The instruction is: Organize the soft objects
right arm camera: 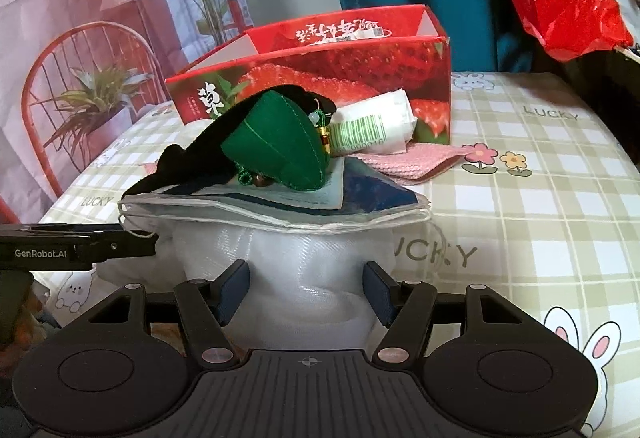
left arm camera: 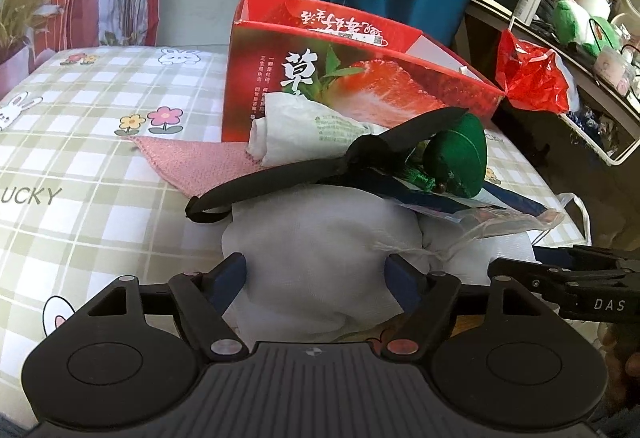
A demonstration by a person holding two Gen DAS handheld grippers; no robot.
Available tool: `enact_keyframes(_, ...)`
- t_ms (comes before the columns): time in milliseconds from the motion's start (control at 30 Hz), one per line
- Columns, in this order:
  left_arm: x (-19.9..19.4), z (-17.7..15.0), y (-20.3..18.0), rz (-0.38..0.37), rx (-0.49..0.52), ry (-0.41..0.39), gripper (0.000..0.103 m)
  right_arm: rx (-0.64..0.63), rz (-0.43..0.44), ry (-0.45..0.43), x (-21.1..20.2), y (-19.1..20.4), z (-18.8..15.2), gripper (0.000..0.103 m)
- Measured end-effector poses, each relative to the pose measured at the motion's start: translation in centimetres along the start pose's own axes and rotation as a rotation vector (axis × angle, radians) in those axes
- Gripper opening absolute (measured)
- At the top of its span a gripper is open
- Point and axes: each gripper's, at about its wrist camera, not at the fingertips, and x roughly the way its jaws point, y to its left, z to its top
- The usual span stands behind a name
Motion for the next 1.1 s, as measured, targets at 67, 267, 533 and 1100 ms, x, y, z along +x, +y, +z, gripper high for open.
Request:
enact_keyframes(67,0.2,0.0,0.1,-0.001,-0.004,0.004,0.078,-0.001,0.001,-0.001,0.0,0.0,0.0,0.059)
enact_keyframes(267,0.3,-0.1,0.2,0.004,-0.007,0.009,0.080,0.012,0.008,-0.002,0.0,-0.1,-0.1,0.059)
enact_keyframes(533,0.5,-0.2,0.5,0.012,-0.017,0.022,0.081,0.021,0.011,-0.004,0.0,-0.4,-0.1,0.059)
enact_keyframes(1100,1.8,-0.7,-0.4,0.021,0.020,0.053,0.082,0.016,0.003,-0.005,0.3,-0.3,-0.2,0.059)
